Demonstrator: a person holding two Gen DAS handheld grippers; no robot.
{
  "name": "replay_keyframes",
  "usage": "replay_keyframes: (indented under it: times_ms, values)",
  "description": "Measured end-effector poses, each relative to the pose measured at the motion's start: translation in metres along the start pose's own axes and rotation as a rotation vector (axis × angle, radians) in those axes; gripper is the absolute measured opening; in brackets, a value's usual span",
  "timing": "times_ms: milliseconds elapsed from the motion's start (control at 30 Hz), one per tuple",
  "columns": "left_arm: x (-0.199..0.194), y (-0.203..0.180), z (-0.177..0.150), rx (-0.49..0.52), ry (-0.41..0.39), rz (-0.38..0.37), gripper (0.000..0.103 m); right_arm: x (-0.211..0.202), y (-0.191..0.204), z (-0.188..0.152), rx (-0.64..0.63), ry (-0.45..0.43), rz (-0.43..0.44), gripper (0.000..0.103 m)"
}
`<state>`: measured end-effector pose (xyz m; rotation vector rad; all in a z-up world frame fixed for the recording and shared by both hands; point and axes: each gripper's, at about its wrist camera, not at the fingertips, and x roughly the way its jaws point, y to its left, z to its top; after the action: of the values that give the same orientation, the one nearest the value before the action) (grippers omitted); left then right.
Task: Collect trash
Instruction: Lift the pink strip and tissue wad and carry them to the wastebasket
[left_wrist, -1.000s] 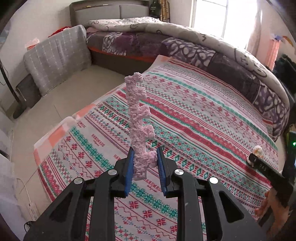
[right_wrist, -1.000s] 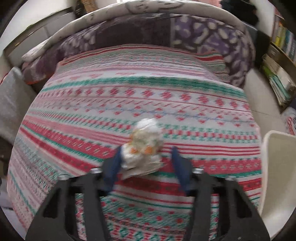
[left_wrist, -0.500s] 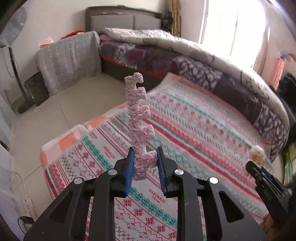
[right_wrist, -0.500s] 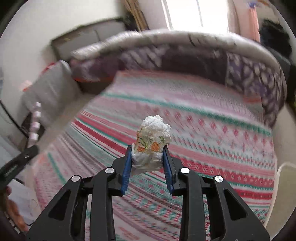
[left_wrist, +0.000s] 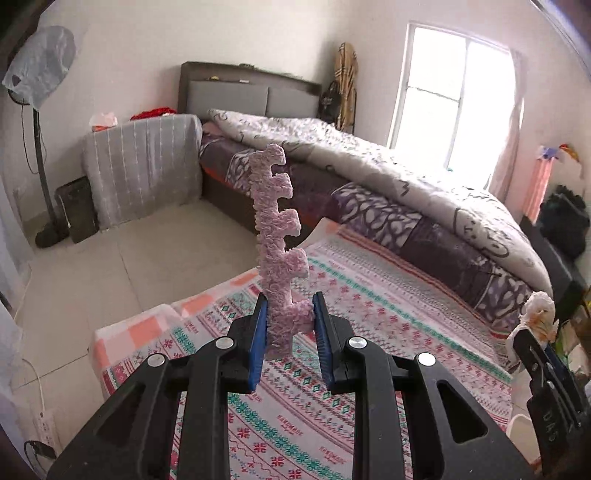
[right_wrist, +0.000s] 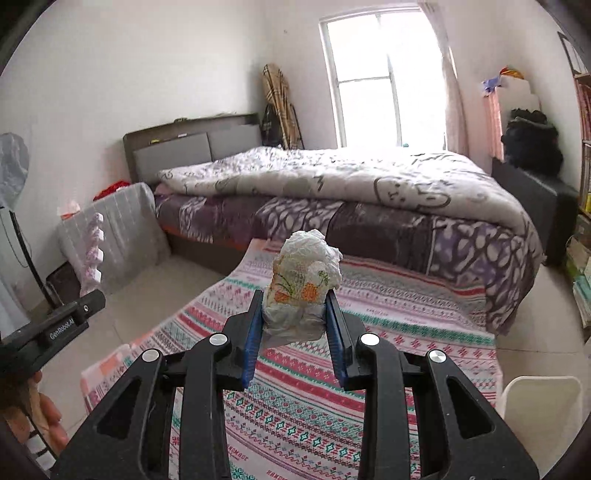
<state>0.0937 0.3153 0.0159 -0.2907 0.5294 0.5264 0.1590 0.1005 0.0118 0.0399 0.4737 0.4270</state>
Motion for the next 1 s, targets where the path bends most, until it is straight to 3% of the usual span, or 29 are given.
replay_keyframes:
  times_ms: [333, 1000]
  values:
    - [-0.014, -0.025, -0.001, 0.030, -0.027, -0.037, 0.024, -0.019, -0.010, 0.002, -0.004, -0.037, -0.046, 0.030]
    - [-0.033, -0.101, -0.015, 0.118, -0.025, -0.152, 0.024, -0.046, -0.072, 0.005, 0.057, -0.054, -0.148, 0.031]
